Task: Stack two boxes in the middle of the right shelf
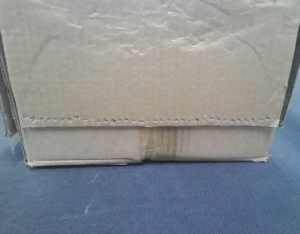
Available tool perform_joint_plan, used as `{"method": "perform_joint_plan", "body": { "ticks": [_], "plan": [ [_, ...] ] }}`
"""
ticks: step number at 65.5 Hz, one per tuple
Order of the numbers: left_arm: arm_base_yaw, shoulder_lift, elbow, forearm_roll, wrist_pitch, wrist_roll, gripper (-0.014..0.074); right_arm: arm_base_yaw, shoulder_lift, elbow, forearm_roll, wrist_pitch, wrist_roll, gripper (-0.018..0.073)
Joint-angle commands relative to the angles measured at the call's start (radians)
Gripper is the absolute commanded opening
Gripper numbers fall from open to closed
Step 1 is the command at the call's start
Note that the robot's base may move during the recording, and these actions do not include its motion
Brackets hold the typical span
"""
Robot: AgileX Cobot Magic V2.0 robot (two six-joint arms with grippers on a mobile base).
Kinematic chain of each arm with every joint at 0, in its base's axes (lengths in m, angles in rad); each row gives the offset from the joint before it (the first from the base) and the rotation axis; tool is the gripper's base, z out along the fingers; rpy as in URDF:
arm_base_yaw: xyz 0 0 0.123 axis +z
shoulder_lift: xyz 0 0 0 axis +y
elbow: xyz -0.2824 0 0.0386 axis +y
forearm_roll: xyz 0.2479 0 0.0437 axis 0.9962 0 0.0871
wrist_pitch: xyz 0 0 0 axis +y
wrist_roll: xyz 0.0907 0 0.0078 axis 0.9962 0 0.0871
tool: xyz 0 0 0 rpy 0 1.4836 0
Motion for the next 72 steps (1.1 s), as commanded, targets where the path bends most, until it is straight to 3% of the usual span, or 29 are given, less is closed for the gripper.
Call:
{"method": "perform_joint_plan", "body": {
  "ticks": [1,14,38,59,72],
  "plan": [
    [0.005,-0.014,-0.005,0.015,0.023,-0.006,-0.0111,-0.008,-0.010,-0.002,-0.034,-0.008,-0.015,-0.0151],
    [0.005,-0.064,-0.024,0.093,0.026,-0.103,-0.0111,-0.008,-0.083,-0.002,-0.036,-0.058,0.006,-0.0151],
    [-0.004,-0.146,-0.313,0.099,0.079,-0.105,-0.0111,-0.008,-0.238,-0.130,-0.039,-0.127,0.008,-0.0151],
    [-0.130,-0.171,-0.580,0.205,0.079,-0.105,-0.0111,-0.008,-0.273,-0.334,-0.039,-0.129,0.008,-0.0151],
    [-0.164,-0.173,-0.605,0.236,0.075,-0.105,-0.0111,-0.008,-0.273,-0.364,-0.039,-0.130,0.008,-0.0151]
  ]
}}
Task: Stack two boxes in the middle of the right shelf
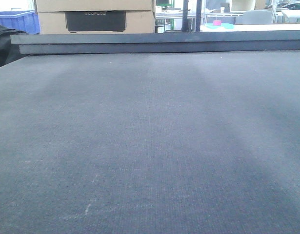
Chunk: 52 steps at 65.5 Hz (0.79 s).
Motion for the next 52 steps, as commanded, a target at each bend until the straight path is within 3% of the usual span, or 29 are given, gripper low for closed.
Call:
{"method": "perform_joint_plan", "body": {
  "ticks": [1,52],
  "plan": [
    [-0.013,-0.016,-0.018,-0.006,-0.031,0.001,-0.0111,-0.009,-0.007,-0.013,-0.014,-0.044,-0.013,-0.0151],
    [-0.013,-0.014,-0.018,-0.002,-0.035,0.001,-0.0111,-0.009,-0.007,-0.013,-0.014,-0.053,-0.013,-0.0151]
  ]
}}
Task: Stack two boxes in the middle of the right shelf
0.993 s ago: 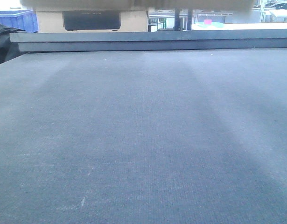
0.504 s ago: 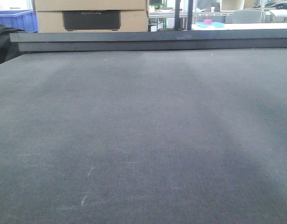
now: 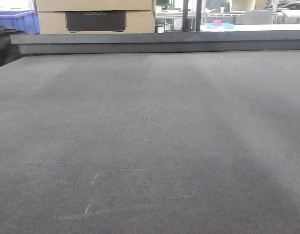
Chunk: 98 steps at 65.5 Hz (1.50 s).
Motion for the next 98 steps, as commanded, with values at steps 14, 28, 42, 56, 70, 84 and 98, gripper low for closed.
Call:
{"method": "perform_joint_plan", "body": {
  "ticks": [14,28,42,56,70,84,98],
  "plan": [
    [-0.007,-0.014,-0.018,-0.011,-0.048,0.004,-0.0111,-0.009,-0.007,-0.013,-0.014,-0.062,-0.013,-0.0151],
    [-0.007,-0.014,-0.018,-0.011,-0.048,0.004,-0.0111,-0.009,-0.007,-0.013,-0.014,-0.062,-0.013,-0.0151],
    [-0.007,-0.014,-0.018,-0.011,-0.048,0.004,-0.0111,-0.009,-0.007,-0.013,-0.014,-0.062,-0.013,-0.0151],
    [-0.007,-0.014,-0.018,-0.011,-0.048,0.004,-0.0111,-0.009,-0.007,-0.013,-0.014,-0.062,-0.013,-0.0151],
    [-0.007,-0.014,-0.018,-0.011,-0.048,0.004,-0.0111,-0.009,-0.005,-0.013,-0.014,-0.064,-0.013,-0.0151],
    [-0.007,-0.013,-0.018,-0.011,-0.048,0.004,-0.0111,-0.009,-0.005,-0.013,-0.014,-0.064,-0.013,-0.0151],
    [-0.007,-0.013,-0.018,-0.011,-0.050,0.004,-0.0111,-0.009,-0.005,-0.013,-0.014,-0.064,-0.013,-0.0151]
  ]
}}
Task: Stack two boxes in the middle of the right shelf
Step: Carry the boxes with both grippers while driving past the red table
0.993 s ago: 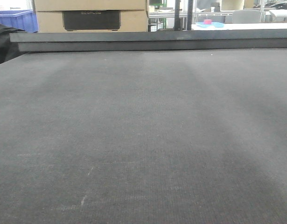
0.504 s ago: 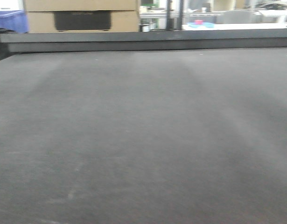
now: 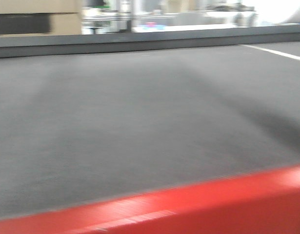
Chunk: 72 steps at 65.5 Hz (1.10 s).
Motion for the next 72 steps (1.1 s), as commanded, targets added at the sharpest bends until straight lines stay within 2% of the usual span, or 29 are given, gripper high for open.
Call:
{"method": "perform_joint_plan", "body": {
  "ticks": [1,72],
  "plan": [
    [-0.007,-0.013,-0.018,-0.014,-0.050,0.004,-0.0111,-0.009,-0.010,-0.013,-0.014,-0.056,-0.013,-0.0151],
    [-0.007,-0.013,-0.018,-0.014,-0.050,0.004,-0.0111,-0.009,-0.010,-0.013,-0.014,-0.058,-0.013,-0.0151]
  ]
}}
